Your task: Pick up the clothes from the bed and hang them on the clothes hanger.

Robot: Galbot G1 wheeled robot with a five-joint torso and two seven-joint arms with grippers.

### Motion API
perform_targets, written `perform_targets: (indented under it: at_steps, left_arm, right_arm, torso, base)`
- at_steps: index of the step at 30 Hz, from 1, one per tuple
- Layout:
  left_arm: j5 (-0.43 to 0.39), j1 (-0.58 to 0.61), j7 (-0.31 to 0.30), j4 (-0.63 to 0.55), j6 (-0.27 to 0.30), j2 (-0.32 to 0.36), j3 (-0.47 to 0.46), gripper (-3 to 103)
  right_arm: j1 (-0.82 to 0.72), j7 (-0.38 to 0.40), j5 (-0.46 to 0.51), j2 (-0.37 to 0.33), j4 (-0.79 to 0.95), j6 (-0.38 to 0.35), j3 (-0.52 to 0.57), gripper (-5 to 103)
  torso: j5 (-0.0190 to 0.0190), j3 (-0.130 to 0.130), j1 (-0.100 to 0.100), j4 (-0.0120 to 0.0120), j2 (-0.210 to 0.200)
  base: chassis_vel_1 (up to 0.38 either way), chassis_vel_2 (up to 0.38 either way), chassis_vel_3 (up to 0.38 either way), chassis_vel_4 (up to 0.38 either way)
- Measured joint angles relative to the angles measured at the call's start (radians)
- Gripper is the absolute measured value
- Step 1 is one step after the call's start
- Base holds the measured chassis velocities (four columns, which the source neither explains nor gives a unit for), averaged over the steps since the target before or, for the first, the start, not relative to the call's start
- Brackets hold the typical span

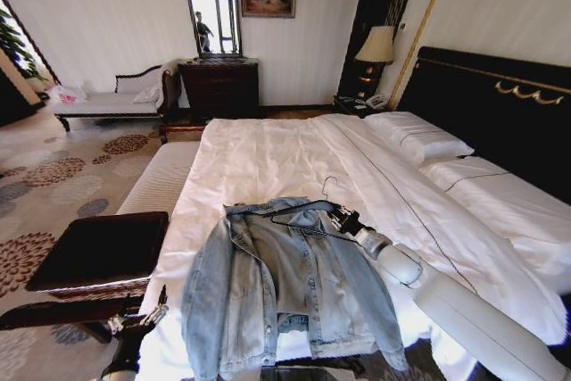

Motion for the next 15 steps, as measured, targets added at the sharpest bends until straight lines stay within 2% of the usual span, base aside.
perform_targets:
  at_steps: [7,9,11,13,14,15]
  left_arm:
    - [0.004,-0.013,0.0,-0.009,0.021,0.006,0.001,100]
    - [0.005,-0.035,0.0,-0.02,0.056,0.028,0.01,100]
    - [0.004,-0.044,0.0,-0.021,0.069,0.035,0.013,100]
    - [-0.013,-0.085,-0.011,-0.022,0.121,0.063,0.025,100]
    - [-0.044,-0.138,-0.033,-0.02,0.184,0.096,0.043,100]
    - [-0.064,-0.18,-0.051,-0.015,0.223,0.12,0.057,100]
  right_arm:
    - [0.01,0.009,0.011,0.006,-0.006,0.008,-0.012,30]
    - [0.029,0.009,0.007,-0.001,-0.013,0.01,-0.034,30]
    - [0.034,0.009,0.007,-0.003,-0.013,0.01,-0.039,30]
    - [0.046,0.009,0.008,-0.005,-0.014,0.011,-0.05,30]
    - [0.055,0.009,0.01,-0.005,-0.016,0.011,-0.058,30]
    - [0.058,0.009,0.01,-0.005,-0.017,0.011,-0.061,30]
  torso:
    - [0.0006,0.0,0.0,-0.0001,0.0]
    - [0.0006,0.0,0.0,-0.0002,0.0]
    - [0.0005,0.0,0.0,-0.0002,0.0]
    - [0.0002,0.0,0.0,0.0002,0.0]
    - [0.0001,0.0,0.0,0.0001,0.0]
    - [0.0001,0.0,0.0,0.0003,0.0]
  base:
    - [0.006,0.015,0.002,-0.007]
    - [0.0,0.0,0.0,0.0]
    - [0.0,0.0,0.0,0.0]
    - [0.0,0.0,0.0,0.0]
    - [0.0,0.0,0.0,0.0]
    - [0.0,0.0,0.0,0.0]
